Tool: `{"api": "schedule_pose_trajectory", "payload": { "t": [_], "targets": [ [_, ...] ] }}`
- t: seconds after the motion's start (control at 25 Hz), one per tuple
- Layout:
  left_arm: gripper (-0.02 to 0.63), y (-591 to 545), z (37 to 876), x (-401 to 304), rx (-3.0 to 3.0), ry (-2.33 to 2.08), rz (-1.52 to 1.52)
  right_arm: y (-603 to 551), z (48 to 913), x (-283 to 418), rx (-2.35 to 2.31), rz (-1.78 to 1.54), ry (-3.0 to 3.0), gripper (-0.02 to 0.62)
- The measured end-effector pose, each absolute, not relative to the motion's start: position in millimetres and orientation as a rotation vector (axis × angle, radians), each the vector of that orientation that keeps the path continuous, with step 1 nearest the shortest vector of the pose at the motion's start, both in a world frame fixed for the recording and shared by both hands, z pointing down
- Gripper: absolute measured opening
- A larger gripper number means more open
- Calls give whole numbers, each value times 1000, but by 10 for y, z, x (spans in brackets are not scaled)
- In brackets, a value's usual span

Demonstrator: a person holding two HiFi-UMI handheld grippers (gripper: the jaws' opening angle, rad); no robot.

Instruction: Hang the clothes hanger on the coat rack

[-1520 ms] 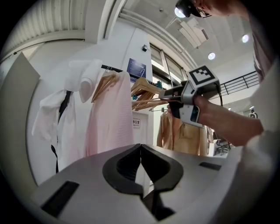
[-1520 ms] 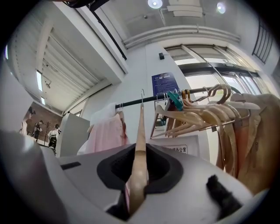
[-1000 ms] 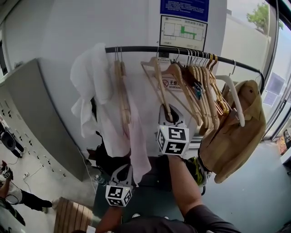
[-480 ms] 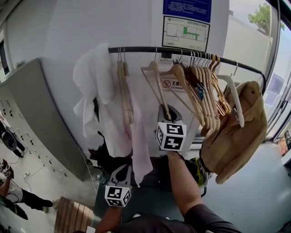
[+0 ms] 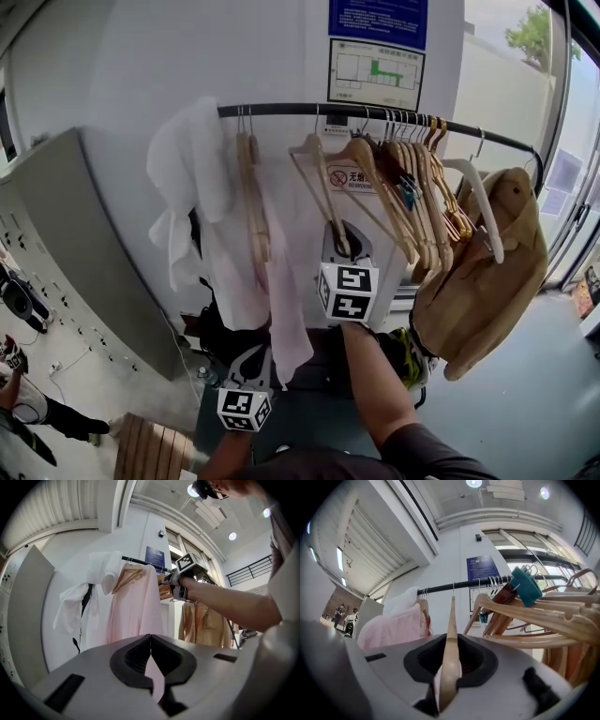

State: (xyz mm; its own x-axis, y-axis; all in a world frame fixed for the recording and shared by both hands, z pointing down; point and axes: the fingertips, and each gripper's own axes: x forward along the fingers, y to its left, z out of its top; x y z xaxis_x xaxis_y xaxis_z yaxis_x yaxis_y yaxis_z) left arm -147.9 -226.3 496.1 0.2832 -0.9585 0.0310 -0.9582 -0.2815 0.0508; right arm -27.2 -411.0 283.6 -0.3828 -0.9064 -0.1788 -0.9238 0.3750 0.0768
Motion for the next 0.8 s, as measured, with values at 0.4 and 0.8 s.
{"api": "schedule_pose_trajectory", "payload": {
  "t": [0.4,0.8],
  "targets": [
    [9,-2245,4969,-1323,2496,-1809,7,-3692,2922,-104,-1588,300,2481,160],
    [9,-2365,4908,-1122,2543,-1764,3,-3286,3582,249,-1578,399,2587,116]
  ]
}}
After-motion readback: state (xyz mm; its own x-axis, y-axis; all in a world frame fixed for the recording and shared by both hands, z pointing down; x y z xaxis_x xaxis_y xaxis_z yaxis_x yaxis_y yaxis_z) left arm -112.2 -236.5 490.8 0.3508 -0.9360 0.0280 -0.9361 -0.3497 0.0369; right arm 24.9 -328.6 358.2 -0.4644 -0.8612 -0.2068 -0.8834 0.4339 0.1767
